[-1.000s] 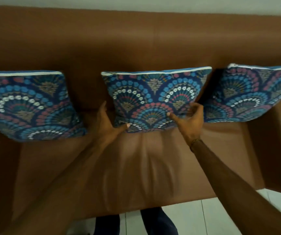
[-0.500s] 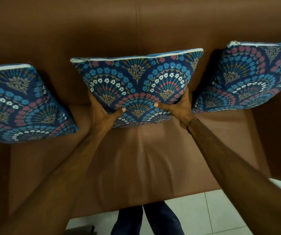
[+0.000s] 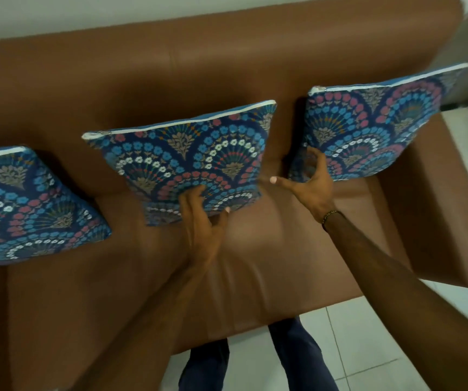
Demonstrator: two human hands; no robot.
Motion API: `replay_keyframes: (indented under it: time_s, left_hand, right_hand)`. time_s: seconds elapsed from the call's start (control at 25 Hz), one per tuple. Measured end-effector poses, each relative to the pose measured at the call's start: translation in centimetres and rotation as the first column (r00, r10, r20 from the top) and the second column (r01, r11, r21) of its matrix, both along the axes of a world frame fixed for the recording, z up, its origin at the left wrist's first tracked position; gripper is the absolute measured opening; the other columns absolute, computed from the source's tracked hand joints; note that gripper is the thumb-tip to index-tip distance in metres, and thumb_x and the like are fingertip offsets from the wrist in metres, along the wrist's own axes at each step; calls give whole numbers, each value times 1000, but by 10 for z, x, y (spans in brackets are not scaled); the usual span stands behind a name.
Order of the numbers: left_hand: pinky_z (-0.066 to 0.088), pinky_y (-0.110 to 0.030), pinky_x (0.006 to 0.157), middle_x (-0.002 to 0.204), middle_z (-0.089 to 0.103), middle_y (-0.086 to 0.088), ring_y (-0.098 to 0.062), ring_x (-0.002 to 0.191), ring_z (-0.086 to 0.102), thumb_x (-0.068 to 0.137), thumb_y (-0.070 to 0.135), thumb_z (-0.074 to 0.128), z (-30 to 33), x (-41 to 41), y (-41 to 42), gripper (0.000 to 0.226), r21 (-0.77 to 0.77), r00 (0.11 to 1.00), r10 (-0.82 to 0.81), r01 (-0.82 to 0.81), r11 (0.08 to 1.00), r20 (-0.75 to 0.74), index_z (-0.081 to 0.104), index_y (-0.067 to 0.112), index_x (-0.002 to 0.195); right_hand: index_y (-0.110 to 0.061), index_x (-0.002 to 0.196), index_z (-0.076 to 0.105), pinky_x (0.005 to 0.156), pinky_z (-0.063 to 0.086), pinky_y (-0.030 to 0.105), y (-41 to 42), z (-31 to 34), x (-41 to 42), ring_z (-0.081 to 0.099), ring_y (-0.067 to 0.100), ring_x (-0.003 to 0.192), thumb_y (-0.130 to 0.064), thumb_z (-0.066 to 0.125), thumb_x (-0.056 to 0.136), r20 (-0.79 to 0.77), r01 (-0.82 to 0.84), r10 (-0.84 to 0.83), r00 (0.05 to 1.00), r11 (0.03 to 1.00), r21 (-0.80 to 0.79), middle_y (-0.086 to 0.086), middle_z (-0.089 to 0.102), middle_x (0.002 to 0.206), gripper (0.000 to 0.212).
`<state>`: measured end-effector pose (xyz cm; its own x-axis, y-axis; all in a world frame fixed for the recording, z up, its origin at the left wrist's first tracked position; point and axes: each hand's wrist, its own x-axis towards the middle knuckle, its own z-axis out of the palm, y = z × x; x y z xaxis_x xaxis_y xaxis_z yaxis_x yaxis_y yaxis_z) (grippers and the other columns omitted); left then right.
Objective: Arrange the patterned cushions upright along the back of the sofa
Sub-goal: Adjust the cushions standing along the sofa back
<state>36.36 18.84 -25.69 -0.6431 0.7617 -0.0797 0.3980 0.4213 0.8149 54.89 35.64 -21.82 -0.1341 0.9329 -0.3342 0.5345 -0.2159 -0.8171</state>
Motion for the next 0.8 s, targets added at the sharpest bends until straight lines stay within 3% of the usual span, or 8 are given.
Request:
replay_keyframes:
  time_s: [0.08, 0.2, 0.32, 0.44, 0.52, 0.64, 0.72, 0.8]
  left_hand:
    - [49, -53, 110, 146, 48, -18, -34, 134, 54, 82, 29, 84, 12, 39, 30, 77, 3, 996, -75, 74, 997, 41, 46, 10, 146]
    - [41, -40, 118, 156, 41, -4, -22, 142, 46, 85, 28, 86, 26, 104, 80, 85, 25, 975, -122, 119, 993, 184, 40, 14, 155]
    - [44, -44, 118, 166, 34, -8, -27, 146, 46, 85, 24, 89, 23, 154, 141, 100, 60, 945, -185, 175, 983, 269, 28, 19, 164]
    - [39, -38, 122, 171, 31, -10, -19, 151, 38, 79, 25, 94, 13, 195, 202, 118, 31, 945, -100, 95, 995, 311, 16, 17, 167]
    - [31, -29, 126, 171, 30, -4, -9, 149, 31, 76, 36, 96, 4, 214, 233, 128, 15, 947, -22, 18, 1000, 320, 9, 19, 168]
    - [29, -35, 130, 173, 22, -2, -18, 157, 29, 77, 57, 89, -10, 242, 264, 134, 39, 925, 19, -36, 999, 380, -3, 21, 168]
    - [22, -35, 131, 176, 11, -4, -22, 161, 19, 85, 48, 85, -22, 254, 273, 131, 30, 922, 4, -17, 999, 388, -13, 20, 167]
    - [21, -24, 129, 175, 8, -2, -17, 160, 18, 89, 40, 83, -20, 254, 274, 127, -31, 933, 0, 12, 999, 359, -14, 16, 167]
  right_hand:
    - [-22, 154, 38, 113, 50, 46, 15, 14, 40, 53, 20, 135, -46, 99, 61, 39, 44, -45, 998, 998, 34, 0, 51, 150, 113]
    - [-23, 153, 38, 112, 51, 46, 49, 26, 114, 53, 22, 136, -48, 99, 60, 52, 153, -156, 986, 986, 60, 0, 51, 150, 113]
    - [-28, 150, 38, 110, 53, 45, 102, 18, 184, 59, 17, 134, -55, 101, 50, -35, 273, -270, 962, 958, 93, -3, 56, 148, 121]
    - [-44, 139, 36, 108, 55, 48, 161, -4, 238, 64, 0, 121, -29, 102, 60, -151, 185, -178, 972, 982, 33, -18, 58, 137, 104]
    - [-41, 147, 32, 109, 55, 49, 193, -15, 251, 62, 1, 126, -15, 98, 67, -161, 50, -42, 986, 998, 43, -15, 57, 140, 107]
    - [-22, 162, 26, 112, 51, 51, 220, -32, 256, 56, 20, 140, -34, 94, 73, -147, 3, 12, 989, 995, 99, 1, 53, 155, 113]
    - [-24, 165, 23, 111, 53, 50, 221, -46, 260, 55, 22, 141, -49, 92, 73, -107, 31, -17, 994, 992, 124, 1, 51, 158, 118]
    - [-31, 166, 21, 106, 57, 47, 214, -54, 265, 55, 22, 140, -55, 91, 69, -105, 74, -64, 992, 993, 97, 0, 50, 158, 122]
